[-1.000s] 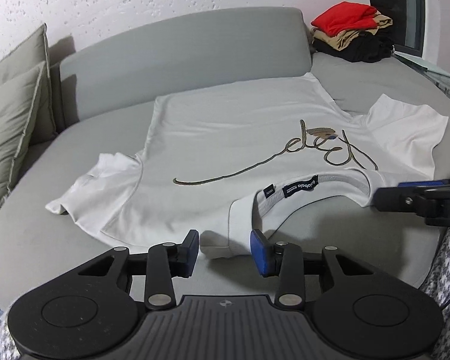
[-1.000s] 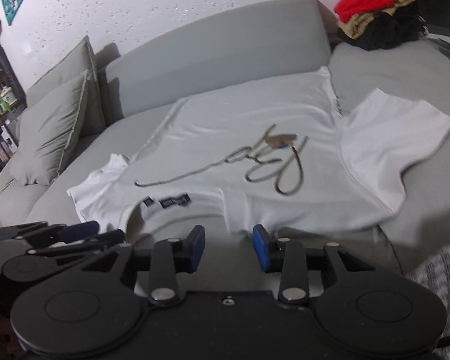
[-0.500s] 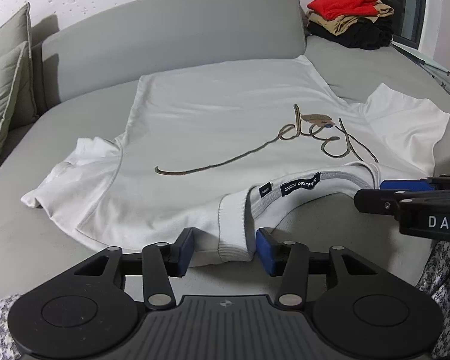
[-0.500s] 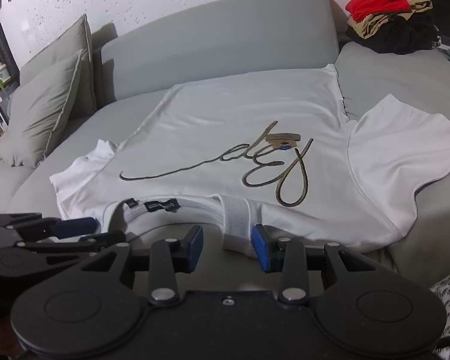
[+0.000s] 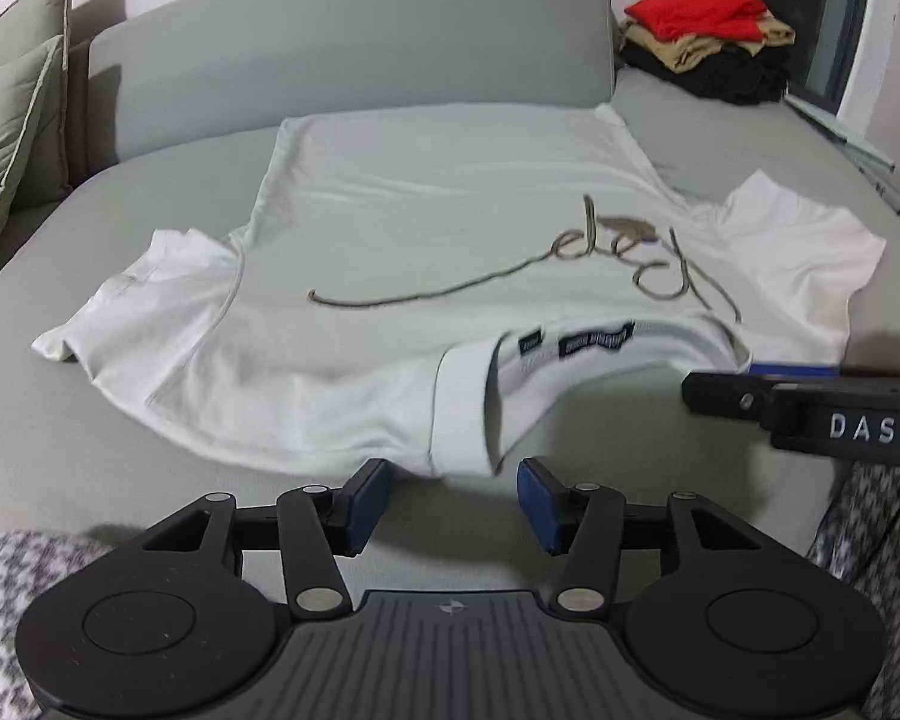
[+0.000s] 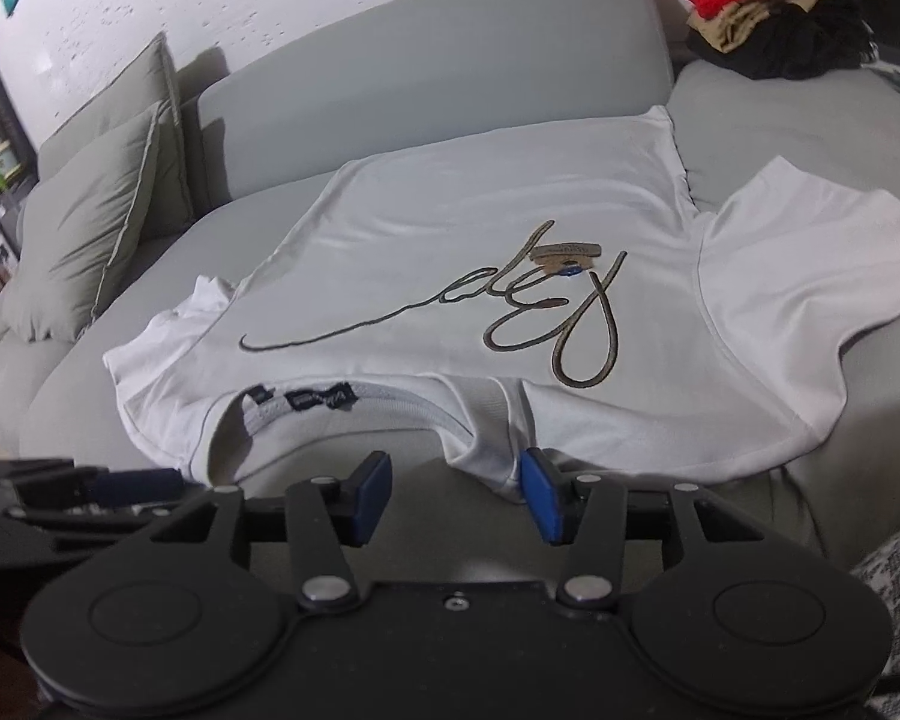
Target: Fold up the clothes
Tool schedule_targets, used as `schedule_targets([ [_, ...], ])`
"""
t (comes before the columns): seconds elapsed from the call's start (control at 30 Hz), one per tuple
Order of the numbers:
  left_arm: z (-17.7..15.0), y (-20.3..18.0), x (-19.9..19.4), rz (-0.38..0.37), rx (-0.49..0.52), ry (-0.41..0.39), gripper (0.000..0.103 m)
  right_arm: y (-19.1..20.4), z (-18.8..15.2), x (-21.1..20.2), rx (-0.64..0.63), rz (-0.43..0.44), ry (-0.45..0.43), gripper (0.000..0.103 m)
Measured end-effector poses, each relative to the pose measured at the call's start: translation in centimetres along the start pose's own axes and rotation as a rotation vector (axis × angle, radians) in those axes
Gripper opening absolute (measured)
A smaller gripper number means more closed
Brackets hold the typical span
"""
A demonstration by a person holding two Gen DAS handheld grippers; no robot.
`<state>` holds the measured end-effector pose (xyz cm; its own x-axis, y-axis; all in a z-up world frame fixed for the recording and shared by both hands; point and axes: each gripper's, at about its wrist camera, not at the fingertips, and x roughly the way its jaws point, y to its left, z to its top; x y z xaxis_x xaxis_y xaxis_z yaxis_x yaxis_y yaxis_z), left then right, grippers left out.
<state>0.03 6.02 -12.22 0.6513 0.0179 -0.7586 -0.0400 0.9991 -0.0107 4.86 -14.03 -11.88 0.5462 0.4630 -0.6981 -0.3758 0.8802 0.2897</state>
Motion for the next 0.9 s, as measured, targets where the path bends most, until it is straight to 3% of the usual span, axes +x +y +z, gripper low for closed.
schedule_targets([
  [0.07,0.3,-0.2,0.2,0.0,0.007,-0.004,0.047,0.1,0.1,0.1,0.016,-0.004,0.002,0.051],
  [0.13,0.5,-0.4,0.5,0.023,0.015,-0.006,0.037,0.1,0.1,0.2,0.021,-0.018,-0.001,0.048],
  [0.2,0.8,-0.5,0.5,0.053,0.028,-0.002,0.021,0.2,0.0,0.4,0.012,-0.05,-0.006,0.036],
  [0.27,1.1,-0.5,0.2,0.072,0.051,0.007,0.016,0.2,0.1,0.4,-0.007,-0.088,-0.008,0.012],
  [0.33,1.3,-0.5,-0.5,0.074,0.084,0.005,0.015,0.0,0.4,0.2,-0.022,-0.098,-0.005,0.009],
  [0.43,1.6,-0.2,-2.2,0.044,0.133,0.019,0.015,0.3,1.0,-1.5,-0.038,-0.075,0.015,0.009],
  [0.5,1.4,-0.1,-3.0,0.018,0.179,0.05,0.013,0.6,1.2,-2.6,-0.075,-0.06,0.077,0.009],
  [0.53,1.0,-0.1,-3.1,0.012,0.212,0.077,0.004,0.7,1.2,-3.1,-0.095,-0.052,0.11,0.009],
  [0.67,-1.2,0.3,-3.0,0.021,0.251,0.141,0.019,0.5,-0.1,-3.3,-0.156,-0.028,0.256,0.013],
  [0.77,-1.4,1.8,-4.2,-0.01,0.167,0.088,0.029,0.1,-0.5,-4.9,-0.145,-0.02,0.21,0.034],
  [0.9,-1.1,4.0,-6.0,-0.044,0.029,-0.014,0.029,-1.3,0.6,-6.9,-0.049,0.006,0.055,0.034],
])
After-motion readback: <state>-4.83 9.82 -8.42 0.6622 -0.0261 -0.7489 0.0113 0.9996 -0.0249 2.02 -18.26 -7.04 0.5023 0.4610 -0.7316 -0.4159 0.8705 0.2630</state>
